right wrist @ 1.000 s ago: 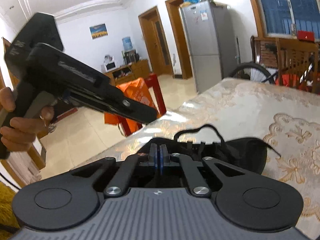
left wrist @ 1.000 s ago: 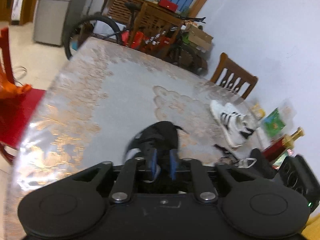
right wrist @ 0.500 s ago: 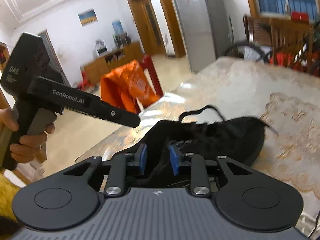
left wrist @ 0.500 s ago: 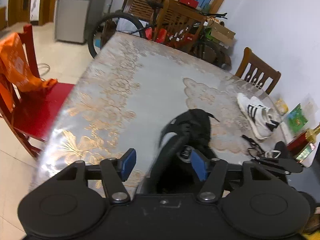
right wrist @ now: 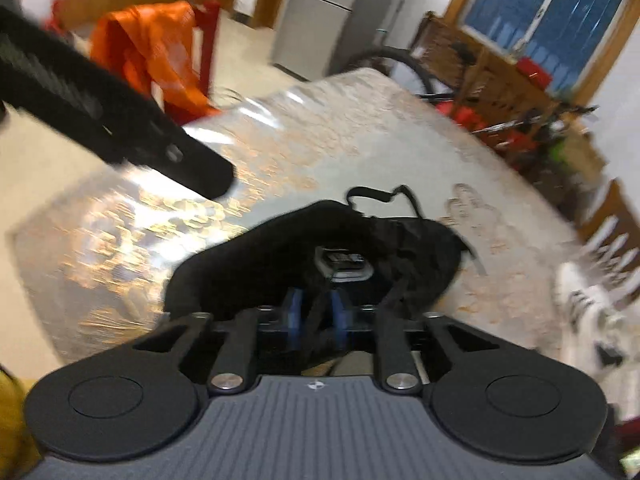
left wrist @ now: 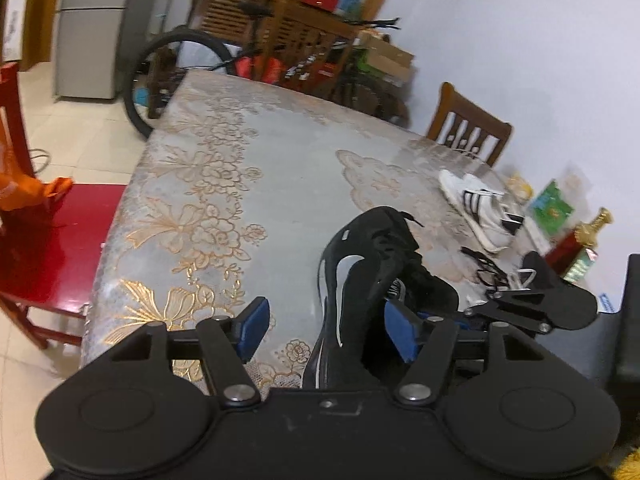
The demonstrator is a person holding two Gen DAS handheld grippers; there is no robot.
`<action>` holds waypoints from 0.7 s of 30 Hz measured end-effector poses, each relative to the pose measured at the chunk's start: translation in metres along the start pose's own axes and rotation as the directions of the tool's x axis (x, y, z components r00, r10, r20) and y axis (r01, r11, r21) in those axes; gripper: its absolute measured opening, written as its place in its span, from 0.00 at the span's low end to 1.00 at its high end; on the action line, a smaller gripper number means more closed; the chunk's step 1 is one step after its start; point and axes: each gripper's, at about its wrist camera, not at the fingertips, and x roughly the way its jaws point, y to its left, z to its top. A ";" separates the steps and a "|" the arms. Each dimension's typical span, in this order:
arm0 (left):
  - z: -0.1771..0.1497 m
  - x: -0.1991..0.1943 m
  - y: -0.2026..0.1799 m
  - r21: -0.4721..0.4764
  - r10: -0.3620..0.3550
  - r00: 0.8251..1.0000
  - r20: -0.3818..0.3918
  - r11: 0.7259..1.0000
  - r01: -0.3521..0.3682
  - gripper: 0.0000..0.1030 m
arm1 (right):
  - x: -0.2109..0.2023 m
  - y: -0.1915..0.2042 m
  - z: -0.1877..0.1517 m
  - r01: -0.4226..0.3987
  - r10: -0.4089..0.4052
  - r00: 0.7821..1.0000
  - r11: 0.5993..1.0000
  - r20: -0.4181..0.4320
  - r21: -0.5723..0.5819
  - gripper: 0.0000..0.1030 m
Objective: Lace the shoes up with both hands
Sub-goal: 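Pull the lace with the right gripper while the left gripper grips the sneaker tongue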
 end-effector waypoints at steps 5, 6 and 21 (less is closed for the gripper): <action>0.007 0.003 -0.005 0.147 -0.012 1.000 0.003 0.989 0.011 0.60 | -0.015 -0.019 -0.003 -0.013 0.009 0.999 0.992 0.031 0.127 0.02; 0.008 0.006 -0.009 0.170 -0.030 1.000 0.001 0.985 0.029 0.60 | -0.022 -0.025 -0.004 -0.032 0.022 0.998 0.985 0.062 0.167 0.02; 0.000 0.085 0.037 -0.354 -0.254 0.966 -0.054 0.909 0.219 0.34 | -0.001 -0.089 -0.002 -0.282 0.261 0.946 0.955 0.191 0.093 0.02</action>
